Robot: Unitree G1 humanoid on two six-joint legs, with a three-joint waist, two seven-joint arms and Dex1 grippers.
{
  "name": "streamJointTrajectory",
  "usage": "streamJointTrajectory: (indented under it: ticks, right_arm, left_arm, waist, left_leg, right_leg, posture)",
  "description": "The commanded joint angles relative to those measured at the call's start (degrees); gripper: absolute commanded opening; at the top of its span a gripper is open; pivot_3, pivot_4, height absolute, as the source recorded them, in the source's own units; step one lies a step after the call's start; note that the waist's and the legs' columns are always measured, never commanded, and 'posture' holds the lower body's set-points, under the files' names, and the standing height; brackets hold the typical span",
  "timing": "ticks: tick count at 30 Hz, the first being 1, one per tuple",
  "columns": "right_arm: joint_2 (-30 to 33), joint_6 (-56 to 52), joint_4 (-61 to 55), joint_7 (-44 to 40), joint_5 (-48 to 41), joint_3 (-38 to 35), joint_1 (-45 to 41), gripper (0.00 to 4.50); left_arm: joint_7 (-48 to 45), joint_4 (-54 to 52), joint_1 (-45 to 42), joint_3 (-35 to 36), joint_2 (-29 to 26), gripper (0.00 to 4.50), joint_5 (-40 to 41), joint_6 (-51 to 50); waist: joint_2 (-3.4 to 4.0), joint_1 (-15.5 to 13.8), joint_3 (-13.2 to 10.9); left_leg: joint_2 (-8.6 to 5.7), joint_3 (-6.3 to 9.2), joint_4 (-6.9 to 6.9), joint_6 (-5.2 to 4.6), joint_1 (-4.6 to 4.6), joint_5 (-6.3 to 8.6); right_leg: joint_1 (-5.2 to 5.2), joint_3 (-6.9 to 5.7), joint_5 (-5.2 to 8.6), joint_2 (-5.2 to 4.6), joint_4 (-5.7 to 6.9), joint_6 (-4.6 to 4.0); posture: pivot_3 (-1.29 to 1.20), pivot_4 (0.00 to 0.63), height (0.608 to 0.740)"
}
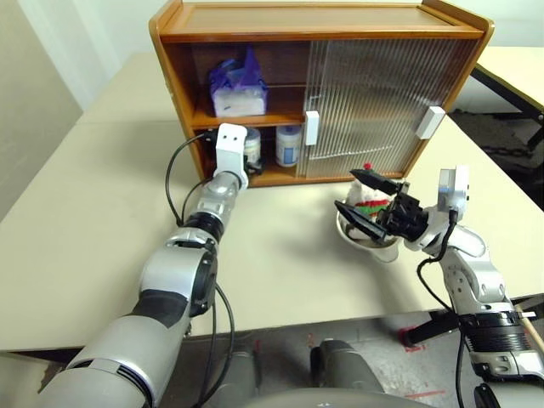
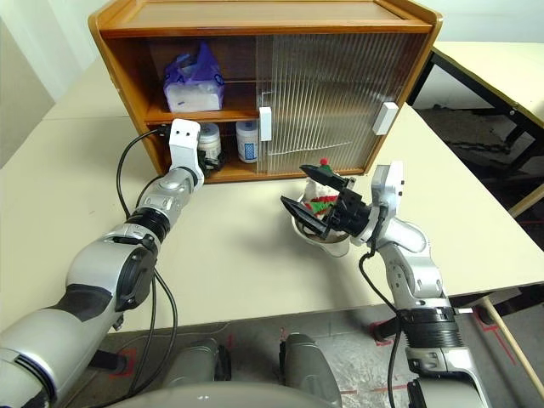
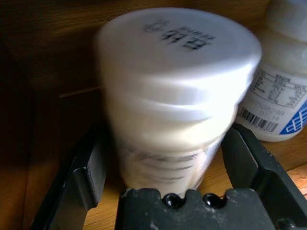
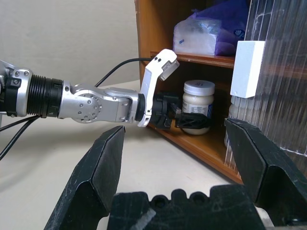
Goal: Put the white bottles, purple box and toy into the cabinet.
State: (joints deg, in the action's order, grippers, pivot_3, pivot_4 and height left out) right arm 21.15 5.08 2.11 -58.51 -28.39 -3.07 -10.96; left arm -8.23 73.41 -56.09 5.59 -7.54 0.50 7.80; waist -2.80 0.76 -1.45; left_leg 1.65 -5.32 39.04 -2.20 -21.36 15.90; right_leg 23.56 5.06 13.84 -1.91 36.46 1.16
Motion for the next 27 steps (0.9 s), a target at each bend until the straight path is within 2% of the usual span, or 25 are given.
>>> streamJointTrajectory:
  ticks: [1, 9, 16, 19, 21, 24, 27]
  right_arm:
    - [0.25, -0.28, -0.87, 0.21, -0.15, -0.16, -0.09, 4.50]
    - [0.03, -0.81, -1.23, 0.68, -0.15, 0.14, -0.54, 4.50]
    - [0.96, -1.66, -1.02, 0.65, -0.69, -0.90, -0.89, 4.50]
    - [1.67, -1.68, -0.53, 0.52, -1.06, -1.63, -0.88, 4.50]
    - [2.30, -1.51, 0.02, 0.26, -1.32, -2.28, -0.76, 4.50]
    - [3.26, -1.15, 1.01, -0.32, -1.39, -3.24, -0.69, 4.50]
    - [3.87, -0.67, 1.86, -0.61, -1.38, -4.34, -0.72, 4.50]
  left_arm:
    - [-1.04, 0.37, 0.30, 0.73, -0.15, 4.47, 0.18, 0.01]
    - [-4.59, -5.18, 5.44, 0.31, 0.16, 4.47, 0.84, 1.30]
    - [-16.59, -38.90, 26.09, -3.99, -1.40, 4.47, 4.30, -8.83]
    - [-24.51, -49.92, 31.07, -6.45, -3.08, 3.86, 7.34, -12.10]
    - [-28.26, -54.61, 32.43, -8.25, -3.82, 3.19, 8.19, -11.58]
    - [-34.18, -57.98, 31.52, -12.06, -4.22, 1.94, 8.13, -8.90]
    - [-35.41, -57.96, 28.50, -13.68, -2.56, 0.73, 8.14, -7.49]
  waist:
    - [0.00, -0.01, 0.00]
    - [0.01, -0.12, 0.01]
    - [0.05, -0.18, 0.05]
    - [0.05, -0.31, 0.04]
    - [0.04, -0.52, 0.04]
    - [0.05, -0.59, 0.05]
    - [0.05, -0.37, 0.05]
  left_leg:
    - [0.00, 0.00, 0.00, 0.00, 0.00, 0.00]
    - [0.02, -0.01, 0.00, 0.00, 0.03, 0.00]
    - [0.06, -0.02, 0.00, 0.05, 0.06, 0.03]
    - [0.05, -0.02, 0.00, 0.05, 0.10, 0.03]
    - [0.01, -0.03, 0.00, 0.03, 0.11, 0.01]
    - [-0.01, -0.03, 0.02, 0.00, 0.17, -0.01]
    - [-0.01, -0.06, 0.02, -0.04, 0.26, -0.04]
  right_leg:
    - [0.00, 0.00, 0.00, 0.00, 0.00, -0.01]
    - [-0.02, 0.01, -0.01, 0.00, 0.02, -0.01]
    - [-0.01, 0.05, 0.02, -0.05, 0.09, -0.05]
    - [-0.02, 0.05, 0.02, -0.08, 0.19, -0.06]
    - [-0.04, 0.05, 0.03, -0.13, 0.25, -0.08]
    - [-0.16, 0.05, 0.04, -0.13, 0.13, -0.09]
    - [-0.28, 0.06, 0.04, -0.12, -0.01, -0.10]
  posture:
    - [0.02, 0.000, 0.740]
    - [0.03, 0.000, 0.740]
    - [0.05, 0.000, 0.740]
    - [0.05, 0.000, 0.740]
    - [0.06, 0.000, 0.740]
    - [0.06, 0.000, 0.740]
    - [0.05, 0.000, 0.740]
